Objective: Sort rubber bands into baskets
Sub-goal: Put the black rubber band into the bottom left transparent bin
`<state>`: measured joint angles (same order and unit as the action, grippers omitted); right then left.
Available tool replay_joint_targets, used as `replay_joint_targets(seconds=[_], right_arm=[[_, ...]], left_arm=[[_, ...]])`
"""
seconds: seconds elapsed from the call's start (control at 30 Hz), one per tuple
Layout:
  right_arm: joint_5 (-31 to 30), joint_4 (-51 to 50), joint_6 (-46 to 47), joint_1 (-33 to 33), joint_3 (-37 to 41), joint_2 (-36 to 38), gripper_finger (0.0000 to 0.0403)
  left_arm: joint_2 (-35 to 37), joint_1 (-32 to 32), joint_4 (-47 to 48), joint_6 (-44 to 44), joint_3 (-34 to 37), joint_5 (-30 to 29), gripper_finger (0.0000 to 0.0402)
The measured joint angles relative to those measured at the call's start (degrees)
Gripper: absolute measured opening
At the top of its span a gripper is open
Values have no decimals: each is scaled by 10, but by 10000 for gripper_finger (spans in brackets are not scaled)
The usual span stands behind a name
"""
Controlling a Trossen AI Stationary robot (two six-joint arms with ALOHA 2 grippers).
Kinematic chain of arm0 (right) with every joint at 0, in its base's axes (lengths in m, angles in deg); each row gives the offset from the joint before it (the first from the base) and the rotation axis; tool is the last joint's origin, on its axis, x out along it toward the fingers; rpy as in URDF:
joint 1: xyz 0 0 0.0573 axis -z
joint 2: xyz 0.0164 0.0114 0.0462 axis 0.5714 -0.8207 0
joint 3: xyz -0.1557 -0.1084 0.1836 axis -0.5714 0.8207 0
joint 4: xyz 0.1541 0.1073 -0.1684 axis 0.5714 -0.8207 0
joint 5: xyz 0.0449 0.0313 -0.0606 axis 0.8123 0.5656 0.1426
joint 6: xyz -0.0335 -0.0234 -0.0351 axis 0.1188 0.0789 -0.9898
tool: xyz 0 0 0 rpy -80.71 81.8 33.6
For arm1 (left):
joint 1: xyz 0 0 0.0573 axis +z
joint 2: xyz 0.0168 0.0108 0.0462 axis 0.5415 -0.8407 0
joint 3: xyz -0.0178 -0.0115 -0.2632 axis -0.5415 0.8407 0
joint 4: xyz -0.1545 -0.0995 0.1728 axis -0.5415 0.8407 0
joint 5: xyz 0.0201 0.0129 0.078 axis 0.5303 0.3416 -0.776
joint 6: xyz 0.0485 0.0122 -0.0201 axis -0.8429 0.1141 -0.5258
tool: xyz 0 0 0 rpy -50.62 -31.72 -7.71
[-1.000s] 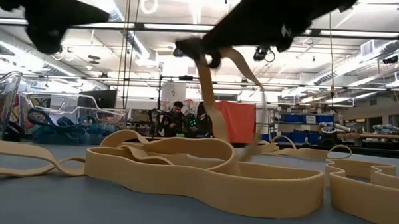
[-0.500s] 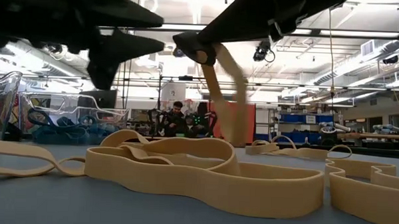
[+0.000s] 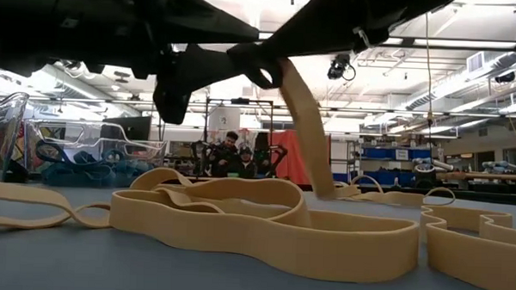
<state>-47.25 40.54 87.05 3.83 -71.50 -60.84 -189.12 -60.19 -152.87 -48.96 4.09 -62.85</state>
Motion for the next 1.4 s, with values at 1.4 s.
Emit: replay_joint_targets(seconds=[1.4], right_arm=[[53,-102,268,29,79,0,48]], left_arm=[[440,-247,886,396,0,-70,3]])
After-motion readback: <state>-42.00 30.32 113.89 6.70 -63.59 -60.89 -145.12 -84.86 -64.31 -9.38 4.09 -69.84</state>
